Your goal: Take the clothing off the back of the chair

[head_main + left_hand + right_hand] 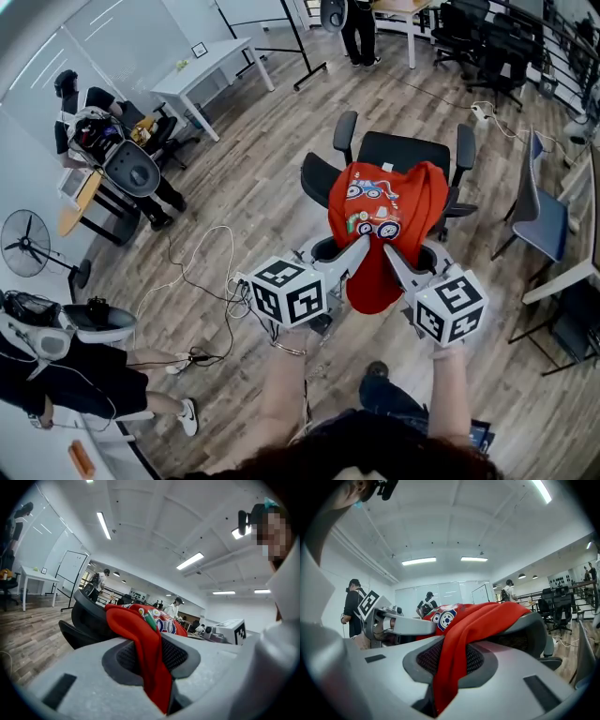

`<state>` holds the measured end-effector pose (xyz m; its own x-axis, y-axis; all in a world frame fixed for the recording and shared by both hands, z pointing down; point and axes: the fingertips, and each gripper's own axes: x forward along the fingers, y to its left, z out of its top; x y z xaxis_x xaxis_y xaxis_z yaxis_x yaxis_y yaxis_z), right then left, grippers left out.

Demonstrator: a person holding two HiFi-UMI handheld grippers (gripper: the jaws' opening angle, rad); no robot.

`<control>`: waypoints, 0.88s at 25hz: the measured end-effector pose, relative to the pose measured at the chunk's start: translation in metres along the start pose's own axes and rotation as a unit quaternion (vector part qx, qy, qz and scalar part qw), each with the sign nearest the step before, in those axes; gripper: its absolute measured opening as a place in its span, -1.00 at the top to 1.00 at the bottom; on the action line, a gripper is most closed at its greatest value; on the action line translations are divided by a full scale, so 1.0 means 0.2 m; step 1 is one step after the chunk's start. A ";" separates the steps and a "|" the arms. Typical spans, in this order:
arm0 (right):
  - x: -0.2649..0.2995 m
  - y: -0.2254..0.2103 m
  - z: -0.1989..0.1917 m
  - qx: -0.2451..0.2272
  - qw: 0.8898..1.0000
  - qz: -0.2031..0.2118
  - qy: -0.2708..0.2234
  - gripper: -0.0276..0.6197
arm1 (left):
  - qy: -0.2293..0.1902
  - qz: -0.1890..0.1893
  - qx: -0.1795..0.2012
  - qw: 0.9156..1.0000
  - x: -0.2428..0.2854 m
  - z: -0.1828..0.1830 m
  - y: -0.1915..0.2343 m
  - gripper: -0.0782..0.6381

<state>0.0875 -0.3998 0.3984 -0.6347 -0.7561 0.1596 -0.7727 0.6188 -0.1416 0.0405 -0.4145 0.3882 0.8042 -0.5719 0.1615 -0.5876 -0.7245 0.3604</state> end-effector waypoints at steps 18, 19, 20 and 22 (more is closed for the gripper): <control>-0.15 0.16 0.15 -0.053 0.998 0.001 -0.028 0.75 | -0.024 -0.021 0.037 0.999 -0.15 0.11 -0.21 0.53; -0.17 0.17 0.16 -0.055 0.998 0.002 -0.030 0.75 | -0.026 -0.022 0.039 0.999 -0.16 0.11 -0.23 0.53; -0.19 0.18 0.17 -0.057 0.998 0.003 -0.032 0.75 | -0.027 -0.023 0.041 0.999 -0.17 0.12 -0.25 0.53; -0.21 0.21 0.18 -0.059 0.998 0.002 -0.034 0.75 | -0.028 -0.025 0.044 0.998 -0.20 0.13 -0.28 0.53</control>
<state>0.0829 -0.3495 0.3509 -0.6386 -0.7640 0.0923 -0.7685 0.6393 -0.0249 0.0388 -0.3616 0.3389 0.8282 -0.5526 0.0933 -0.5540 -0.7822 0.2851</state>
